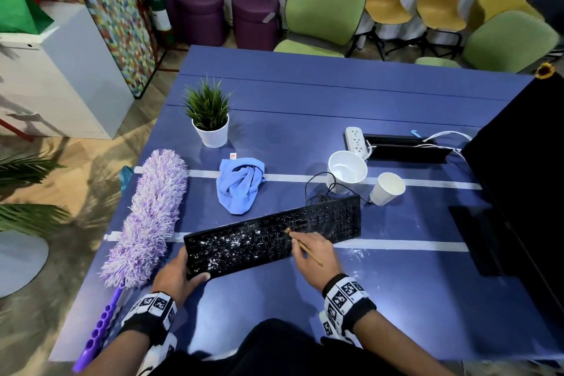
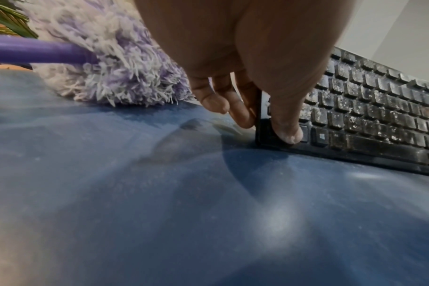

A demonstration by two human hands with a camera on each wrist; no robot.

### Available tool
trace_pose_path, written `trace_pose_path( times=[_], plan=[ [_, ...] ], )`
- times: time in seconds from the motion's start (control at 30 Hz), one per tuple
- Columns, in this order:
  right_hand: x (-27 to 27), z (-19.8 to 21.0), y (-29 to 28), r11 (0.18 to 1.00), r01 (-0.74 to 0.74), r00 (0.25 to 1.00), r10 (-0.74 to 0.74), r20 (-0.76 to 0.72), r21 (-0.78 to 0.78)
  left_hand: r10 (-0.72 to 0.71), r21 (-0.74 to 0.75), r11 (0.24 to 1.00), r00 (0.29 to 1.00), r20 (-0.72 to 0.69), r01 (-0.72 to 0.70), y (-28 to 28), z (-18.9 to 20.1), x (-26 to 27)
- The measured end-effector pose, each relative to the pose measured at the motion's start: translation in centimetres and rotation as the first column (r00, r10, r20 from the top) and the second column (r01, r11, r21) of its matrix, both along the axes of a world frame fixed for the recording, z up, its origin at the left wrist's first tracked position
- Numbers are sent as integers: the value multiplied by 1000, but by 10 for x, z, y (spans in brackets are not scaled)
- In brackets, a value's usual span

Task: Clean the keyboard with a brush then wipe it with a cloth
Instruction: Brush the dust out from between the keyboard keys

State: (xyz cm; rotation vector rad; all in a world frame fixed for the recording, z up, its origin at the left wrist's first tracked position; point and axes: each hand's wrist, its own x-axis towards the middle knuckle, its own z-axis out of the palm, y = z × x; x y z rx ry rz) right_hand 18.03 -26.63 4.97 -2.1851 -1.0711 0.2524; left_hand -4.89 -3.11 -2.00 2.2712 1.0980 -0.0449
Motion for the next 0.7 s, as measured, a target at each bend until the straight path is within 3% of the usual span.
trace_pose_path(
  times=[0.1, 0.27, 0.4, 0.57, 0.63, 0.7],
  plan=[
    [-1, 4, 6, 1000, -11, 999, 11, -39, 11, 4, 14, 1000, 1000, 8, -4, -2, 1, 0],
    [11, 4, 1, 957, 269, 963, -267, -30, 112, 0, 6, 1000, 1000, 28, 0, -1, 2, 0],
    [-2, 6, 9, 995, 63, 998, -62, -25, 80, -2, 5, 1000, 999, 40, 1, -2, 1, -1],
    [22, 3, -6, 925, 378, 925, -376, -56, 26, 5, 10, 1000, 1000, 29, -5, -2, 0, -1],
    [18, 7, -3, 959, 283, 958, -281, -65, 32, 11, 15, 1000, 1000, 24, -11, -1, -2, -1],
    [5, 12, 5, 995, 82, 996, -80, -50, 54, 10, 20, 1000, 1000, 22, -11, -1, -3, -1]
  ],
)
